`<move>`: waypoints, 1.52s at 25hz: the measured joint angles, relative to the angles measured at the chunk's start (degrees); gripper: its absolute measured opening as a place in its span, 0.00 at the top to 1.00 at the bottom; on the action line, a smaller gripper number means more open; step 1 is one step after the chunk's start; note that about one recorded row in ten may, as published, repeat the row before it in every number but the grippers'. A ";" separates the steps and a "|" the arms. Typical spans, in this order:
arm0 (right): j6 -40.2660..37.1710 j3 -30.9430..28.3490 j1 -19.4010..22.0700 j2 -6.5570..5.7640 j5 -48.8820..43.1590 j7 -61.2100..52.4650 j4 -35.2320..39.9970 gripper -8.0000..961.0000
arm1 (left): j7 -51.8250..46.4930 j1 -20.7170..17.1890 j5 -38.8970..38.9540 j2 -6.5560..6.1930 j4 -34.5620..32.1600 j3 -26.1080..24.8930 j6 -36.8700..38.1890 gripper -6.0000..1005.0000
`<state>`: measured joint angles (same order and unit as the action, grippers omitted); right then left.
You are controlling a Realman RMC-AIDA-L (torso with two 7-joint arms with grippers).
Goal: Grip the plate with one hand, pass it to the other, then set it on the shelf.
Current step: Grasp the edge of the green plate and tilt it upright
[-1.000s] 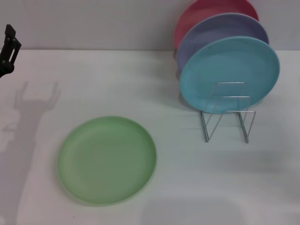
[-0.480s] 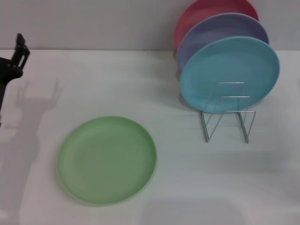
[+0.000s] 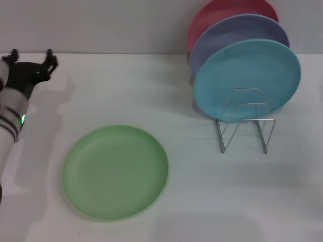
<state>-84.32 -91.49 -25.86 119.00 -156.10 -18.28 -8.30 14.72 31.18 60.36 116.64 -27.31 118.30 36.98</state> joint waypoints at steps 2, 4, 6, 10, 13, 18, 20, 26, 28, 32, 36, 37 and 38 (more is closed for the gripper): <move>-0.15 -0.01 0.08 0.01 0.00 0.00 0.10 0.35 | 1.84 -1.09 -3.02 -0.58 -5.66 -6.03 -8.60 0.15; -0.28 0.00 0.11 0.06 0.00 0.00 0.14 0.35 | 2.46 -2.14 -5.80 -0.76 -10.31 -10.57 -14.68 0.15; -0.31 0.00 0.13 0.07 0.00 0.00 0.14 0.35 | 2.61 -4.00 -9.18 -0.79 -16.41 -15.33 -22.05 0.15; -0.25 0.00 0.17 0.09 0.00 0.00 0.13 0.35 | 2.88 -7.48 -13.61 -0.30 -28.96 -22.53 -37.30 0.15; -0.05 -0.01 0.10 0.06 0.00 0.00 0.02 0.35 | 4.42 -9.08 -14.44 0.18 -36.30 -26.75 -49.30 0.15; -0.20 -0.01 0.02 -0.04 0.00 0.00 -0.06 0.35 | 6.84 -9.78 -14.55 1.27 -44.52 -37.20 -71.12 0.15; -0.29 -0.06 0.01 -0.06 0.00 0.00 -0.10 0.35 | 6.64 -9.43 -14.59 1.29 -47.07 -41.49 -80.57 0.15; -0.07 -0.27 -0.51 -0.23 0.00 0.00 -0.11 0.35 | 3.75 -7.79 -18.25 1.29 -52.15 -50.06 -101.21 0.16; -0.18 -0.33 -0.61 -0.29 0.00 0.01 -0.11 0.35 | 1.50 -7.04 -21.72 1.20 -53.45 -50.87 -106.30 0.16; -0.34 -0.21 -0.72 -0.36 0.00 0.02 -0.40 0.35 | -1.25 -5.18 -27.70 1.31 -53.99 -50.97 -114.43 0.16; -0.40 -0.48 -0.73 -0.44 0.01 0.11 -0.74 0.35 | -3.38 -4.16 -32.07 1.40 -53.75 -50.54 -119.20 0.16; -0.41 -0.53 -0.72 -0.47 0.01 0.43 -0.75 0.35 | -4.11 -3.93 -32.76 1.47 -53.76 -50.46 -121.18 0.16; -0.41 -0.53 -0.72 -0.49 0.02 0.70 -0.75 0.35 | -4.40 -3.77 -32.86 1.49 -53.80 -50.36 -122.09 0.16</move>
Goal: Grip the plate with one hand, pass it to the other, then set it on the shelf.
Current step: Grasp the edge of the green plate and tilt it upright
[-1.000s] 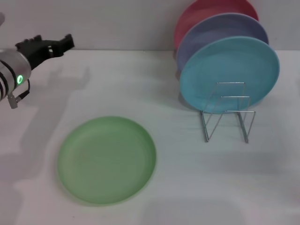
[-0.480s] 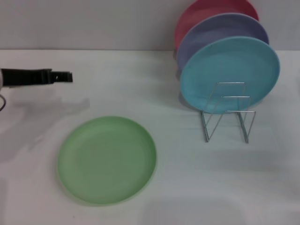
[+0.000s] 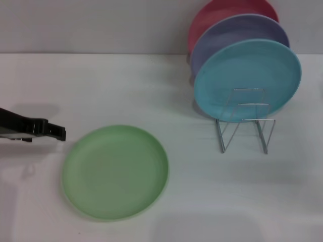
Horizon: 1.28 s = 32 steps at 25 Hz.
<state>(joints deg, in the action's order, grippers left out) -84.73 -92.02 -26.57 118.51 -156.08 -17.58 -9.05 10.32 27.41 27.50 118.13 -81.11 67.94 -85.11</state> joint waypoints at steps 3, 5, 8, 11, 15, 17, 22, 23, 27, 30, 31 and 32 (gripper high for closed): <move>0.00 -0.01 0.01 -0.04 0.07 0.63 0.00 0.35 | -0.69 0.20 -0.12 0.00 -0.01 0.60 -1.73 0.16; 0.00 -0.01 0.02 -0.04 0.17 1.13 0.00 0.35 | -1.71 0.12 -0.26 0.00 0.07 1.82 -2.69 0.16; 0.00 -0.07 0.03 -0.06 0.29 1.36 0.00 0.35 | -3.68 -0.37 -0.72 0.00 0.15 4.08 -3.44 0.16; 0.00 -0.10 0.03 -0.13 0.33 1.38 0.00 0.35 | -5.05 -0.77 -1.03 0.01 0.45 5.98 -3.53 0.16; 0.00 -0.16 0.02 -0.20 0.35 1.41 0.00 0.35 | -6.15 -0.84 -1.49 0.22 1.50 7.44 -3.16 0.16; 0.00 -0.18 0.00 -0.21 0.35 1.41 0.00 0.35 | -6.45 -0.88 -1.61 0.27 1.87 7.85 -2.74 0.16; 0.01 -0.18 0.01 -0.21 0.35 1.41 -0.09 0.35 | -6.79 -0.95 -1.59 0.35 2.60 8.99 -1.80 0.16; 0.00 -0.18 0.03 -0.21 0.35 1.41 -0.12 0.35 | -6.96 -0.95 -1.60 0.35 2.64 9.28 -1.57 0.16; 0.00 -0.18 0.07 -0.21 0.35 1.41 -0.17 0.35 | -7.14 -0.72 -1.68 0.35 3.22 9.77 -0.74 0.16; -0.01 -0.18 0.13 -0.21 0.35 1.41 -0.18 0.35 | -7.15 -0.41 -1.68 0.35 3.88 10.19 -0.36 0.16; -0.02 -0.18 0.16 -0.21 0.35 1.41 -0.18 0.35 | -7.16 -0.34 -1.67 0.34 4.03 10.34 -0.25 0.16; -0.03 -0.18 0.16 -0.21 0.35 1.41 -0.18 0.35 | -7.16 -0.23 -1.67 0.32 4.23 10.51 -0.19 0.17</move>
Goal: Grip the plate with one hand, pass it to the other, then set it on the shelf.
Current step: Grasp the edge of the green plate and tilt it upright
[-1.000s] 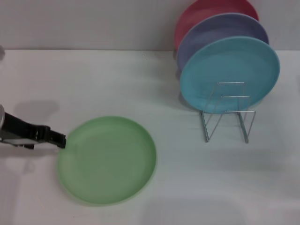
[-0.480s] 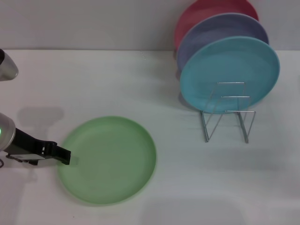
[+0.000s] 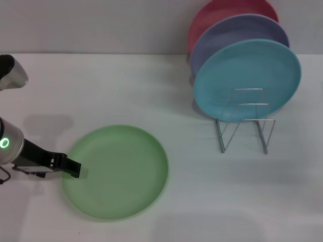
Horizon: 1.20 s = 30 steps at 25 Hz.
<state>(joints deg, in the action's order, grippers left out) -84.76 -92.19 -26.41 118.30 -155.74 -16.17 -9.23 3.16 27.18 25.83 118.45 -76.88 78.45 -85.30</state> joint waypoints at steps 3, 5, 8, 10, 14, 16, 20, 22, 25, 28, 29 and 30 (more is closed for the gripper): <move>-0.02 -0.03 0.00 0.00 0.00 0.00 0.00 0.35 | 0.02 0.47 0.01 -0.04 0.68 0.36 0.09 0.17; -0.04 -0.06 0.01 0.00 0.00 0.00 -0.15 0.35 | 0.20 0.77 0.01 -0.05 1.14 0.40 0.13 0.17; -0.05 -0.08 0.12 0.00 0.00 0.00 -0.58 0.35 | 0.47 1.05 0.01 -0.10 1.48 0.73 0.33 0.27; -0.06 -0.09 0.15 0.00 0.00 -0.03 -0.74 0.35 | 0.55 1.34 -0.01 -0.22 2.06 1.26 0.64 0.34; -0.06 -0.09 0.14 0.00 0.00 -0.27 -0.77 0.35 | 0.63 1.74 -0.05 -0.24 2.99 1.36 0.92 0.38; -0.06 -0.09 0.10 0.00 0.00 -0.28 -0.78 0.35 | 0.65 1.92 -0.06 -0.24 3.31 1.58 1.06 0.40; -0.06 -0.09 0.07 0.00 0.00 -0.40 -0.79 0.35 | 0.70 2.13 -0.08 -0.24 3.49 2.01 1.39 0.50; -0.06 -0.09 0.06 0.00 0.00 -0.45 -0.79 0.35 | 0.76 2.19 -0.08 -0.24 3.49 2.07 1.41 0.54; -0.06 -0.09 0.09 0.00 0.00 -0.45 -0.79 0.35 | 0.78 2.24 -0.08 -0.24 3.53 2.07 1.41 0.59; -0.06 -0.09 0.12 0.00 0.00 -0.45 -0.79 0.35 | 0.79 2.25 -0.08 -0.23 3.65 2.07 1.41 0.64; -0.06 -0.09 0.13 0.00 -0.01 -0.46 -0.79 0.35 | 0.79 2.26 -0.08 -0.24 3.66 2.07 1.41 0.66; -0.06 -0.09 0.13 0.00 -0.01 -0.46 -0.79 0.35 | 0.79 2.26 -0.08 -0.24 3.66 2.07 1.41 0.67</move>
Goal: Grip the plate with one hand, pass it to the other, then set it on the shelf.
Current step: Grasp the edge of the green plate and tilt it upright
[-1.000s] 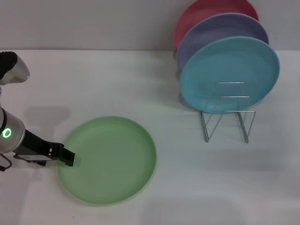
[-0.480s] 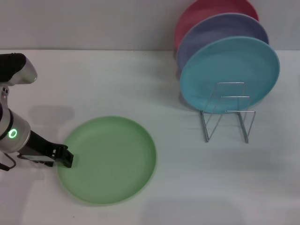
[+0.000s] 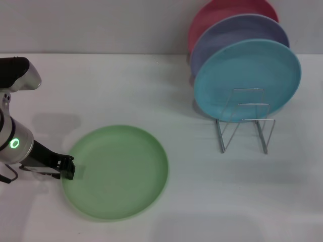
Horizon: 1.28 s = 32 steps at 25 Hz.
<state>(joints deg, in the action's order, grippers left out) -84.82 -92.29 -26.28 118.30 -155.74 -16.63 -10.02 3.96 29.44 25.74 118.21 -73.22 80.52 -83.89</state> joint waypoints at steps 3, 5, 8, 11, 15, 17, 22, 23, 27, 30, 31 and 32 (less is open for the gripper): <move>0.00 0.00 0.05 0.00 0.00 -0.01 0.00 0.35 | 0.00 0.00 0.00 0.00 0.01 0.00 0.00 0.72; 0.00 0.00 0.12 0.00 0.00 -0.02 -0.01 0.35 | 0.00 0.00 -0.54 0.00 0.08 0.50 0.23 0.74; 0.00 0.00 0.19 0.00 0.00 -0.03 -0.06 0.35 | 0.00 0.01 -1.05 0.03 0.08 0.98 0.38 0.74; -0.15 0.00 0.31 0.00 0.00 -0.04 -0.13 0.35 | 0.00 0.02 -1.31 0.08 0.10 1.30 0.49 0.76; -0.68 0.01 0.52 0.00 0.00 -0.06 -0.17 0.35 | -0.21 0.08 -1.36 0.09 0.10 1.31 0.65 0.83; -0.72 0.01 0.60 0.00 0.00 -0.07 -0.18 0.35 | -0.17 0.09 -1.32 0.09 0.10 1.31 0.67 0.85; -0.76 0.00 0.62 0.08 0.00 -0.08 -0.18 0.35 | -0.01 0.15 -1.03 0.09 0.10 1.11 0.67 0.89; -0.76 0.00 0.62 0.08 0.00 -0.08 -0.18 0.35 | -0.01 0.15 -1.03 0.09 0.10 1.11 0.67 0.89; -0.79 0.00 0.71 0.15 0.00 -0.08 -0.18 0.35 | 0.07 0.18 -1.04 0.05 -0.15 1.28 0.74 0.92; -0.80 0.01 0.72 0.21 0.00 -0.07 -0.18 0.35 | 0.36 0.18 -1.05 0.04 -0.20 1.28 0.97 0.93; -0.80 0.00 0.72 0.23 0.00 -0.08 -0.18 0.35 | 0.50 0.18 -1.01 0.06 -0.21 1.22 1.13 0.93; -0.80 0.00 0.72 0.26 0.00 -0.08 -0.18 0.35 | 0.59 0.18 -0.93 0.07 -0.25 1.02 1.38 0.93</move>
<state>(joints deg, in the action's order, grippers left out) -85.61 -92.28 -25.56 118.55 -155.74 -16.70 -10.20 4.54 29.62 24.81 118.28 -73.48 81.54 -82.51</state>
